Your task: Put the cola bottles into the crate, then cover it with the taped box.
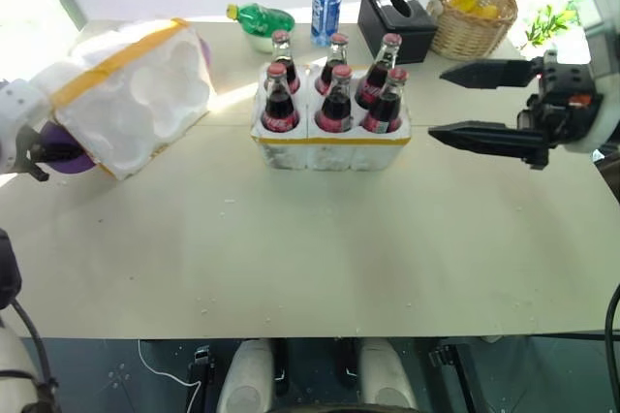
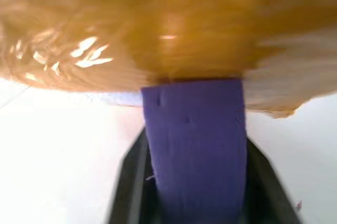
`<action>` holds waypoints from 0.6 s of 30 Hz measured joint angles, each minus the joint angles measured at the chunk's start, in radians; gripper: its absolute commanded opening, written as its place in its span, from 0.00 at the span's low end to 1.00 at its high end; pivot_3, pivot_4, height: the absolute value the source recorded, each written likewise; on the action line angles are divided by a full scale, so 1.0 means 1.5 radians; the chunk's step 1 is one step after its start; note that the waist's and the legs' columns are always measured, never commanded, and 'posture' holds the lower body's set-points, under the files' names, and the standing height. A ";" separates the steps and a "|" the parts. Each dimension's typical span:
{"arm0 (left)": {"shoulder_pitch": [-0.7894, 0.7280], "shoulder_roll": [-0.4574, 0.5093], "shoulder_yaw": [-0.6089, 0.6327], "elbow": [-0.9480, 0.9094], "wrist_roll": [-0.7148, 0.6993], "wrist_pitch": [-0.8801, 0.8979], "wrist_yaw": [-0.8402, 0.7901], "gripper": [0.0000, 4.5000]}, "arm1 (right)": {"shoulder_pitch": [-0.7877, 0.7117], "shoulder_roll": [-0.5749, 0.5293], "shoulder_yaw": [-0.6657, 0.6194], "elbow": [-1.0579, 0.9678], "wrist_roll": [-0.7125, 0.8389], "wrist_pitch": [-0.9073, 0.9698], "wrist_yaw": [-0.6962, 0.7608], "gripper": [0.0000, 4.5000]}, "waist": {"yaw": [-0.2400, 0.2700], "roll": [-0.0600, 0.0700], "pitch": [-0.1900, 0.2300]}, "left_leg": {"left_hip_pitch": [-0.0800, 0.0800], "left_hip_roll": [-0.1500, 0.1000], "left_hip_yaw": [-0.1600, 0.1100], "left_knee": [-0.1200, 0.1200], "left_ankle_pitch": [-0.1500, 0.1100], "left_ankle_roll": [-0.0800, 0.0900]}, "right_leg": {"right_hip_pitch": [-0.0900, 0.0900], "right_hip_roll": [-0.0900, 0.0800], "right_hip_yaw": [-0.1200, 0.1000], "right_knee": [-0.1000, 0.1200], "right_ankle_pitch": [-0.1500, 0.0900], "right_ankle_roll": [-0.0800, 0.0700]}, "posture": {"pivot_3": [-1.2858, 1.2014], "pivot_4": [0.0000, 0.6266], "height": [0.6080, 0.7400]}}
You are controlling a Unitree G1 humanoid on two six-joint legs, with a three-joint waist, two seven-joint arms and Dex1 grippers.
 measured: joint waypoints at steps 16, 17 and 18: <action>-0.073 -0.104 0.049 -0.134 -0.022 -0.311 0.229 0.16 | 0.119 -0.039 -0.052 0.005 -0.025 -0.014 -0.030 1.00 | 0.002 -0.002 0.000 | -0.001 -0.002 -0.001 0.001 0.000 0.000 | 0.001 -0.001 0.000 0.000 0.001 0.002 | 0.52 0.24 1.00; -0.073 -0.114 0.046 -0.154 -0.019 -0.341 0.247 0.16 | 0.127 -0.039 -0.058 0.004 -0.024 -0.014 -0.032 1.00 | 0.002 -0.002 0.000 | -0.001 -0.002 -0.001 0.001 0.000 0.000 | 0.001 -0.001 0.000 0.000 0.001 0.002 | 0.52 0.24 1.00; -0.073 -0.129 0.038 -0.183 -0.011 -0.382 0.269 0.16 | 0.135 -0.039 -0.062 0.004 -0.024 -0.012 -0.036 1.00 | 0.002 -0.002 0.000 | -0.001 -0.002 -0.001 0.001 0.000 0.000 | 0.001 -0.001 0.000 0.000 0.001 0.002 | 0.52 0.24 1.00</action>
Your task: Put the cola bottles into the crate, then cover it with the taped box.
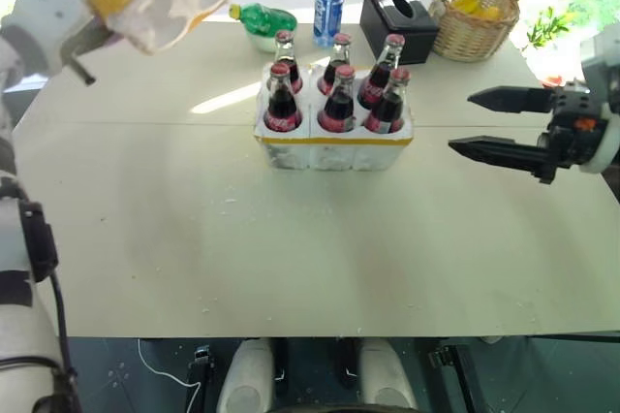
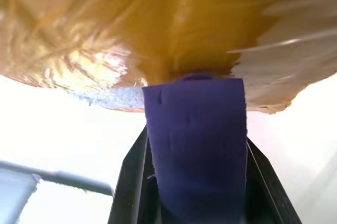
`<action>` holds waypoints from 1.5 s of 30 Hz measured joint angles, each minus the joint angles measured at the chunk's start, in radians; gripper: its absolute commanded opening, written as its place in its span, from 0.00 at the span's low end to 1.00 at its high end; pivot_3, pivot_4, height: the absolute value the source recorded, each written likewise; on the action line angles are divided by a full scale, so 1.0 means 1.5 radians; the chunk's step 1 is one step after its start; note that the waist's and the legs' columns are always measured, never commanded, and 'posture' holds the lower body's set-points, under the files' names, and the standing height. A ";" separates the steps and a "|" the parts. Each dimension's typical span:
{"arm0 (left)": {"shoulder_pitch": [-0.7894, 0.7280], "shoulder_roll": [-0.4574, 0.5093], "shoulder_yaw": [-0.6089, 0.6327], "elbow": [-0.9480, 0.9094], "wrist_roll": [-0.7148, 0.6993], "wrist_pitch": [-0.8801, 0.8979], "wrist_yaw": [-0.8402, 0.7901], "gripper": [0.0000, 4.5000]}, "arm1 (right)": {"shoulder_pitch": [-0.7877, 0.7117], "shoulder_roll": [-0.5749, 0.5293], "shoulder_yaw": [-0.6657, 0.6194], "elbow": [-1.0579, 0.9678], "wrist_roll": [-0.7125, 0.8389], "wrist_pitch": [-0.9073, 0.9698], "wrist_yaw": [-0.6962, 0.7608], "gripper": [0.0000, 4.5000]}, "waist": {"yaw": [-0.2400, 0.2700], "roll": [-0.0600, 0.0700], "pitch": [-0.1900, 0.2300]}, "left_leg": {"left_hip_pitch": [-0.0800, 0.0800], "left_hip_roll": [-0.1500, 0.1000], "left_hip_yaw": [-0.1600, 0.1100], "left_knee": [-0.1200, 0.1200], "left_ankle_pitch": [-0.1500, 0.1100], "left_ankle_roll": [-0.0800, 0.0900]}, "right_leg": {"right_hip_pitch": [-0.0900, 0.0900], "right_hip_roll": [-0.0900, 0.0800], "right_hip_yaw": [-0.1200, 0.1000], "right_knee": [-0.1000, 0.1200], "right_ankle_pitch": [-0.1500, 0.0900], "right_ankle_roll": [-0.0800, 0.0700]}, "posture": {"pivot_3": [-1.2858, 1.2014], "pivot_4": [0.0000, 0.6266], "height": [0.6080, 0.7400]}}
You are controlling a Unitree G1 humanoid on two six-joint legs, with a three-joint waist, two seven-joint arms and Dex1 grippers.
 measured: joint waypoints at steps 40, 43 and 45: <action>0.140 0.052 -0.260 -0.177 0.332 -0.304 0.398 1.00 | 0.059 0.023 -0.039 -0.007 0.043 -0.007 -0.108 1.00 | -0.002 0.000 0.000 | 0.001 0.001 0.000 0.000 0.000 0.001 | 0.000 0.000 0.000 0.000 0.000 0.000 | 0.52 0.24 1.00; 0.218 0.104 -0.210 -0.261 0.178 -0.293 0.299 1.00 | 0.063 0.022 -0.030 0.021 0.023 -0.019 -0.094 1.00 | -0.001 0.000 0.000 | 0.001 0.001 0.000 0.000 0.000 0.001 | 0.000 0.000 0.001 0.000 0.000 0.000 | 0.52 0.24 1.00; 0.284 0.118 -0.175 -0.329 0.010 -0.195 0.178 1.00 | 0.060 0.017 -0.010 0.042 0.008 -0.030 -0.075 1.00 | -0.001 0.001 0.000 | 0.002 0.001 0.000 0.001 0.000 0.000 | 0.001 0.000 0.001 0.000 0.000 0.000 | 0.52 0.24 1.00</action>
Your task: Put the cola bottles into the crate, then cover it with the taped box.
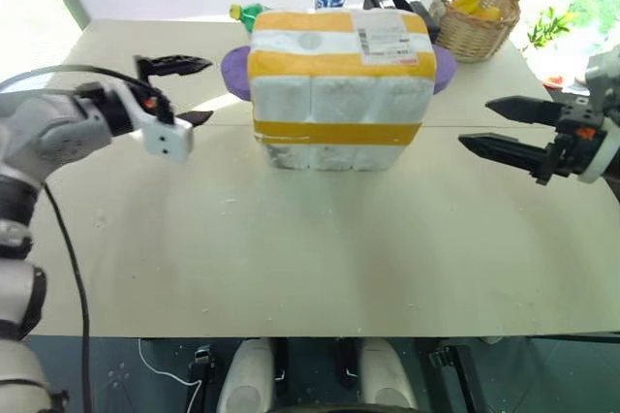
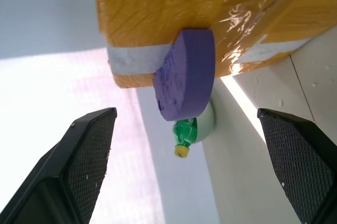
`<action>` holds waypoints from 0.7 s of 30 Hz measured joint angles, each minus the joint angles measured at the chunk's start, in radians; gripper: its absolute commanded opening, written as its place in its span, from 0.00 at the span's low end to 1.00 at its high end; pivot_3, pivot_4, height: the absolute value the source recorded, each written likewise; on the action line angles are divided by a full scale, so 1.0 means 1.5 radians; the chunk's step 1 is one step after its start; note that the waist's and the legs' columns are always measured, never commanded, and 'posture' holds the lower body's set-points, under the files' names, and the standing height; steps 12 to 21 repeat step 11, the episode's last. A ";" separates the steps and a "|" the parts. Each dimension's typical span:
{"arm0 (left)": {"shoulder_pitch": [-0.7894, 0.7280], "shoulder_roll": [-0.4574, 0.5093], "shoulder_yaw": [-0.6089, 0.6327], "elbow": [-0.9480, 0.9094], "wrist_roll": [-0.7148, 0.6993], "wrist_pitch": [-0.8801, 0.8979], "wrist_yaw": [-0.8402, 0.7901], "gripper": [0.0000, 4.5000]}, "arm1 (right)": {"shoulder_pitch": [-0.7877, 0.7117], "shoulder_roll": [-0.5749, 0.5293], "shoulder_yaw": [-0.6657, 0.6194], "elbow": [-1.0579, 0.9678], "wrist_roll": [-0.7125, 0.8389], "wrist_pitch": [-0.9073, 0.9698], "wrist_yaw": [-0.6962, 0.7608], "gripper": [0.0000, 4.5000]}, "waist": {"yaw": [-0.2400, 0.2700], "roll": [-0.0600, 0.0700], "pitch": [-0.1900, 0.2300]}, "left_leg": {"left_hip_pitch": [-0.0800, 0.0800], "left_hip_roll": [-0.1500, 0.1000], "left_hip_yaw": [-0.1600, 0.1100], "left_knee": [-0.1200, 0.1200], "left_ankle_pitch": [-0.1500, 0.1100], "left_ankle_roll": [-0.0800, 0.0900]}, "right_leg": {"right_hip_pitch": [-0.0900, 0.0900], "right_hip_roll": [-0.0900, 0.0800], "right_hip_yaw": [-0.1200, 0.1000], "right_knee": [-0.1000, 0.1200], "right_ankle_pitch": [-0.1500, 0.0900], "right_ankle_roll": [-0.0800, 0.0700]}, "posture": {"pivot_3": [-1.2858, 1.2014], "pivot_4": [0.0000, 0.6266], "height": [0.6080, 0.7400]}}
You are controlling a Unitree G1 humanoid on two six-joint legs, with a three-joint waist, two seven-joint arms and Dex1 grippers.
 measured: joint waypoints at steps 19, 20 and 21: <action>0.036 0.130 0.216 -0.215 -0.700 0.999 -0.535 1.00 | -0.173 -0.020 0.156 0.159 -0.096 -0.078 0.158 1.00 | -0.015 0.001 0.001 | -0.001 0.002 -0.001 0.005 -0.001 0.001 | 0.001 0.003 0.000 0.001 0.000 0.000 | 0.52 0.24 1.00; 0.036 0.130 0.216 -0.215 -0.700 0.999 -0.535 1.00 | -0.173 -0.020 0.156 0.159 -0.096 -0.078 0.158 1.00 | -0.015 0.001 0.001 | -0.001 0.002 -0.001 0.005 -0.001 0.001 | 0.001 0.003 0.000 0.001 0.000 0.000 | 0.52 0.24 1.00; 0.036 0.130 0.216 -0.215 -0.700 0.999 -0.535 1.00 | -0.173 -0.020 0.156 0.159 -0.096 -0.078 0.158 1.00 | -0.015 0.001 0.001 | -0.001 0.002 -0.001 0.005 -0.001 0.001 | 0.001 0.003 0.000 0.001 0.000 0.000 | 0.52 0.24 1.00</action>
